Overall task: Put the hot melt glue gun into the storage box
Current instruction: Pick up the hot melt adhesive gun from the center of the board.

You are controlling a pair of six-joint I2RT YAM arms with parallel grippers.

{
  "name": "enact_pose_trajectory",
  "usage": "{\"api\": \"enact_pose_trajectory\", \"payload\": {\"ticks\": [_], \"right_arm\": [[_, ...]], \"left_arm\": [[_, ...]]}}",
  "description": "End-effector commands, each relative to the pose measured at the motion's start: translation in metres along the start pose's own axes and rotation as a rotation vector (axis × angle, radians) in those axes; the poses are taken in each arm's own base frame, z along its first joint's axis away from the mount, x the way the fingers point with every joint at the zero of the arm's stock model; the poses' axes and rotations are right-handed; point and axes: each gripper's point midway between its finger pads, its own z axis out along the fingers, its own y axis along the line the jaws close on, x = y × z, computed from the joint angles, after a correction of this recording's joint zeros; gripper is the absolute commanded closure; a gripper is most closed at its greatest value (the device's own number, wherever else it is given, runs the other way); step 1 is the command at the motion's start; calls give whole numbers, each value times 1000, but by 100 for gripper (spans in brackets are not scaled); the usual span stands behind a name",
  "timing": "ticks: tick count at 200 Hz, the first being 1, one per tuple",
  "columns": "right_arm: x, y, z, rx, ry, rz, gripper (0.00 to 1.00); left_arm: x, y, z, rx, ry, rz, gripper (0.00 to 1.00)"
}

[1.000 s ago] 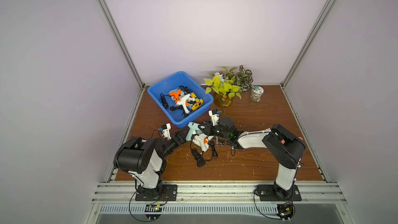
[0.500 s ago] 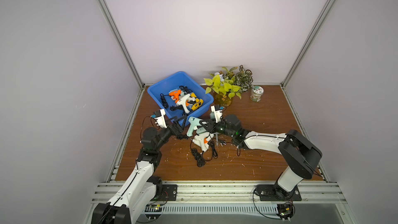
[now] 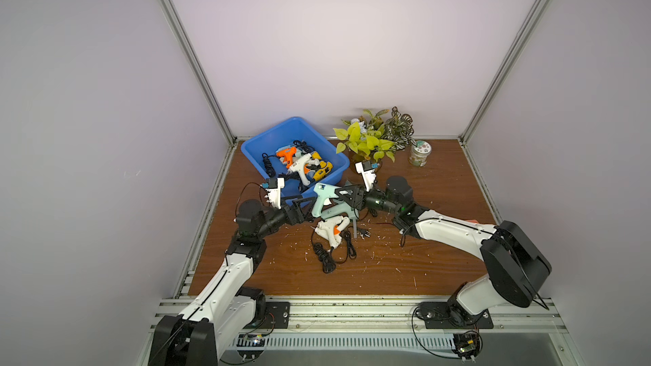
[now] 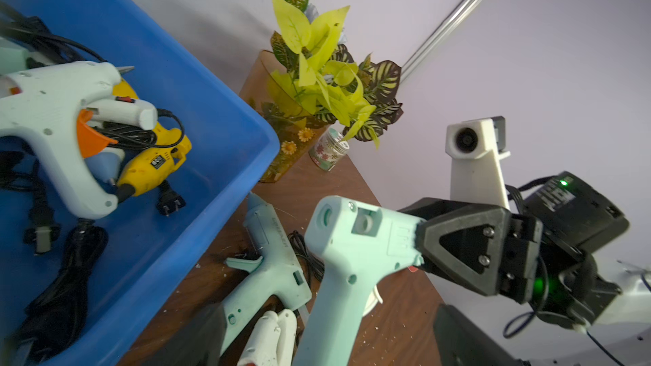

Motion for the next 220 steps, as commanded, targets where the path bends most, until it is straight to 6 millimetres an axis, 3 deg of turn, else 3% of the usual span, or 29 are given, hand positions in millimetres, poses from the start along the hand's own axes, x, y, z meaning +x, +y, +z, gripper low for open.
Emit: {"api": "enact_pose_trajectory", "payload": {"ticks": [1, 79, 144, 203, 220], "right_arm": [[-36, 47, -12, -174, -57, -76, 100], [-48, 72, -16, -426, -82, 10, 100], [-45, 65, -13, -418, -90, 27, 100], [-45, 61, -12, -401, -92, 23, 100], [-45, 58, -12, -368, -91, 8, 79]], "left_arm": [[-15, -37, 0, 135, -10, 88, 8], [4, -54, 19, 228, 80, 65, 15], [3, -56, 20, 227, 72, 60, 53], [-5, -56, 19, 205, 40, 57, 97], [-15, -53, 19, 166, 4, 62, 100]]}}
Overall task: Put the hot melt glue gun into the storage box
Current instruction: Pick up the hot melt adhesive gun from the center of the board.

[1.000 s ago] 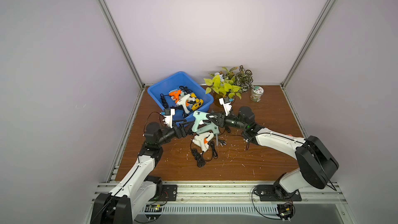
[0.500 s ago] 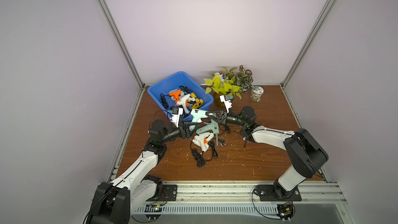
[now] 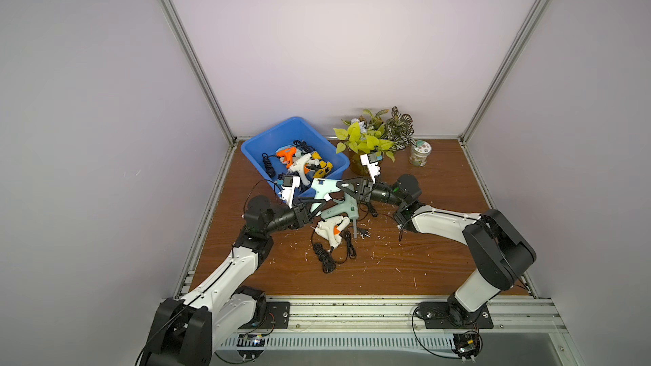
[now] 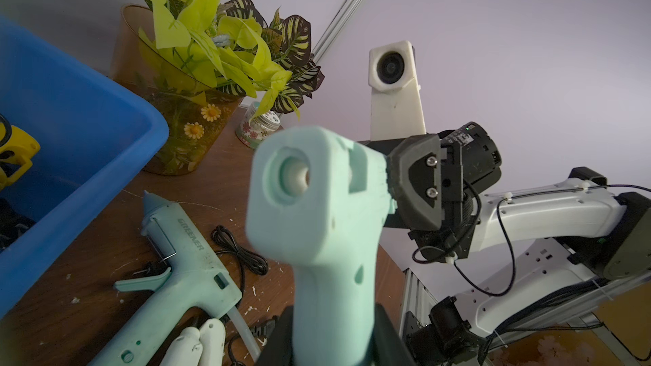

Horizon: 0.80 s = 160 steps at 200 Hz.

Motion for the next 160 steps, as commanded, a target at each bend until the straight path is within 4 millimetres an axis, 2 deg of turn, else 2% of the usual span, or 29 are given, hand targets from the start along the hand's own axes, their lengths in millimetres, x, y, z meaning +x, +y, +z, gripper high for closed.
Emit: {"api": "enact_pose_trajectory", "payload": {"ticks": [1, 25, 51, 68, 103, 132, 160], "right_arm": [[-22, 25, 1, -37, -52, -110, 77], [-26, 15, -5, 85, -59, -146, 48], [-36, -12, -29, 358, -107, -184, 29], [-44, -24, -55, 529, -169, -220, 24], [-52, -32, -107, 779, -283, -252, 11], [-50, -31, -127, 848, -307, -271, 7], [-46, -32, -132, 869, -300, -270, 1]], "left_arm": [[-26, -9, -1, -21, -76, 49, 100], [-48, -4, -3, -104, -131, 85, 100], [-76, 7, -5, -213, -186, 109, 100], [-93, 19, -7, -292, -213, 119, 100], [-131, 54, -13, -438, -284, 125, 100], [-166, 74, -8, -487, -361, 157, 100], [-189, 100, 3, -505, -429, 154, 100]]}}
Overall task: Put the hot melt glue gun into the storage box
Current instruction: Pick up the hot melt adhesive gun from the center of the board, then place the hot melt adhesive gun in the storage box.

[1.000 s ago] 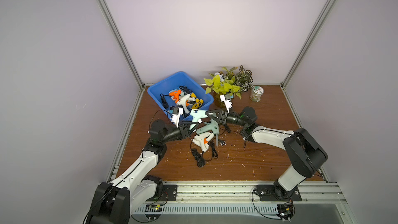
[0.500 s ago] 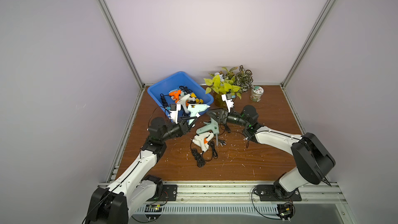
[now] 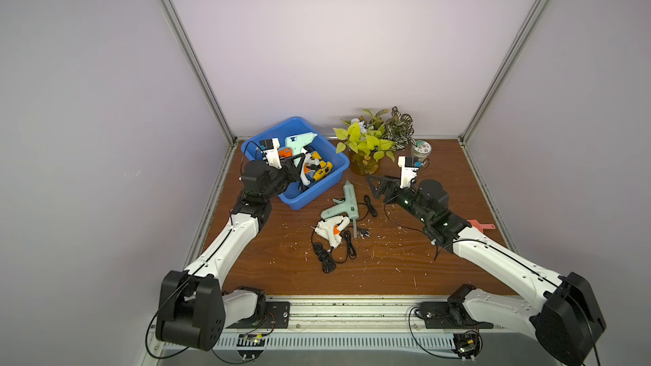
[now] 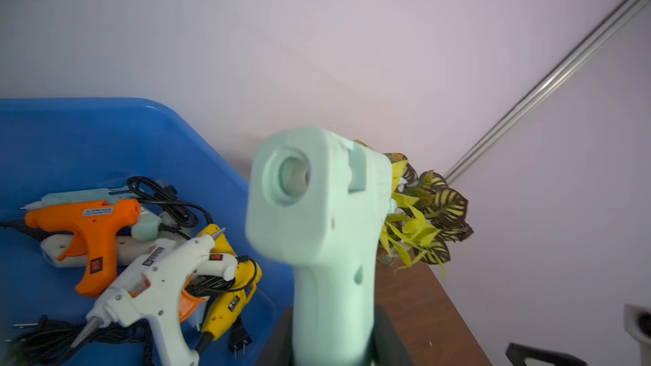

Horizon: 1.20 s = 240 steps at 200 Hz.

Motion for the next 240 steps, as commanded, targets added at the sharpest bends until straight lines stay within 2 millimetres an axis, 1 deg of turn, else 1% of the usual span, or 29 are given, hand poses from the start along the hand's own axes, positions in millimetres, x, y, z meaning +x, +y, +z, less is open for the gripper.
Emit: {"api": "enact_pose_trajectory", "payload": {"ticks": [1, 25, 60, 83, 108, 122, 136, 164, 175, 186, 207, 240], "right_arm": [[-7, -11, -7, 70, -31, -38, 1], [-6, -14, -8, 85, -28, -40, 0], [-7, -19, -12, 111, -35, -46, 0], [-8, -23, -16, 132, -42, -50, 0], [-8, -24, -17, 141, -45, -54, 0], [-8, -24, -16, 138, -42, -57, 0], [-7, -23, -14, 136, -35, -57, 0], [-6, -24, -13, 143, -27, -58, 1], [-7, -23, -12, 142, -25, -60, 0], [-7, -23, -11, 144, -22, -62, 1], [-7, -25, -11, 153, -20, -64, 1], [-3, -29, -10, 172, -9, -64, 0]], "left_arm": [[-42, 3, 15, -6, -148, 40, 100], [-46, 31, 39, -47, -163, 9, 100], [-38, 79, 72, -135, -138, -25, 99], [-29, 116, 83, -189, -121, -80, 100], [-21, 145, 94, -205, -114, -136, 98], [-15, 157, 103, -214, -102, -154, 97], [-7, 168, 111, -226, -87, -165, 94], [5, 189, 122, -274, -77, -188, 89], [9, 198, 124, -305, -75, -193, 87], [14, 208, 126, -340, -72, -194, 82], [19, 222, 128, -396, -61, -190, 75], [24, 237, 127, -459, -60, -185, 69]]}}
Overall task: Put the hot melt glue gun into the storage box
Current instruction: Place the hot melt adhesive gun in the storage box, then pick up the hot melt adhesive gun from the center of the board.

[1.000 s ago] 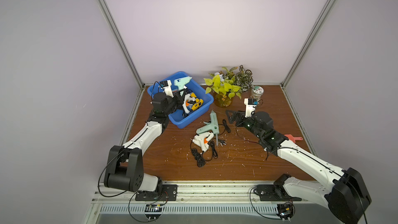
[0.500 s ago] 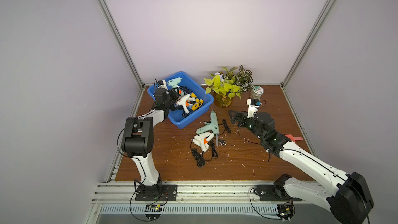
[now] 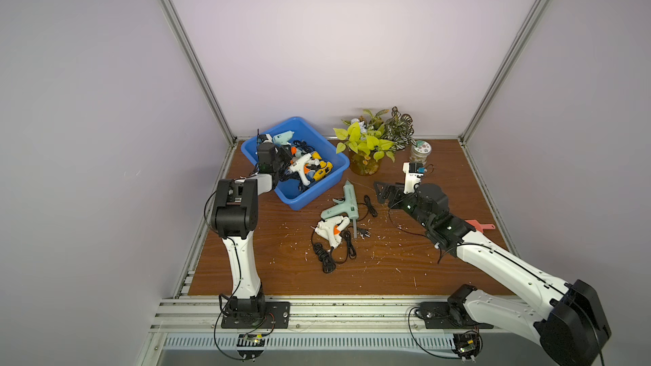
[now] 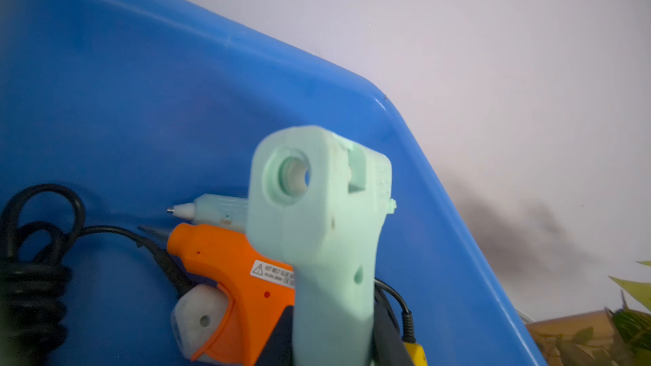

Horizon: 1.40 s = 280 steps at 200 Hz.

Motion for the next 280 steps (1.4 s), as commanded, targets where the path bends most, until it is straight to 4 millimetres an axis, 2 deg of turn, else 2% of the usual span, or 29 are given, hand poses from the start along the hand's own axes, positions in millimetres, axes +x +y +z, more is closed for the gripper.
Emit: {"api": "enact_pose_trajectory", "payload": {"ticks": [1, 27, 52, 104, 139, 145, 169, 224, 253, 280], "right_arm": [[-13, 2, -1, 12, -29, -12, 0], [-9, 1, 0, 14, -17, -16, 1], [-3, -1, 2, 20, 2, -20, 3], [17, 0, 11, -20, 58, -9, 7], [37, 2, 19, -71, 94, 20, 10], [41, 1, 21, -79, 101, 26, 11], [59, 2, 28, -117, 134, 51, 12], [97, -6, 47, -90, 243, 19, 16], [114, -2, 54, -82, 295, -24, 20], [127, 6, 56, -71, 321, -64, 22]], "left_arm": [[-17, 7, 3, -48, -52, 18, 68], [-15, 9, 1, -50, -54, 14, 56], [-27, 2, -10, -36, -95, 16, 47], [-70, -28, -59, -18, -210, 66, 30], [-80, -44, -96, -13, -214, 95, 4], [-78, -46, -101, -11, -201, 101, 0], [-66, -50, -121, -2, -136, 118, 0], [-15, -47, -168, 51, 7, 106, 0], [5, -45, -199, 77, 14, 78, 0], [35, -38, -224, 45, 44, 79, 0]]}}
